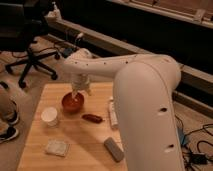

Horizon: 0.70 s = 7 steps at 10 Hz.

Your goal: Pick up the ceramic bowl

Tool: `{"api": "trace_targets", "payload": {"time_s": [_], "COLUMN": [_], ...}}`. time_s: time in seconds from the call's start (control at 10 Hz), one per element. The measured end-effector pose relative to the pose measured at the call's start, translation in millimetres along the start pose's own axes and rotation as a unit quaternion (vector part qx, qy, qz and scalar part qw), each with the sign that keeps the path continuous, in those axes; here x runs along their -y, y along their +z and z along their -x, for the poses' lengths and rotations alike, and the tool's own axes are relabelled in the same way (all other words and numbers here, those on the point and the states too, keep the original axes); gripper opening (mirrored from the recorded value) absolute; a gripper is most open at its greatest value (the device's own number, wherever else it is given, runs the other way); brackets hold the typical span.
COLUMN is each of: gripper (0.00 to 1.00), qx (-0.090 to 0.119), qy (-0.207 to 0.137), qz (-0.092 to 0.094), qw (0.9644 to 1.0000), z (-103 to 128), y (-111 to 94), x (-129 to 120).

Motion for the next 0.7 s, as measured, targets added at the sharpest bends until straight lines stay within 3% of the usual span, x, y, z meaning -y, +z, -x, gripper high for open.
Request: {"api": "trace_targets", "payload": {"time_s": [0.4, 0.6, 0.7], "gripper": [0.65, 0.64, 0.58], "qx": [0.003, -0.006, -0.018], "qy": [-0.012, -0.008, -0.003], "qz": [-0.026, -0.025, -0.019], "qw": [0.9996, 0.9996, 0.9997], "z": [11.3, 8.5, 4.6], "y": [42.8, 62.4, 73.7], "x": [7.0, 5.9, 3.9]}}
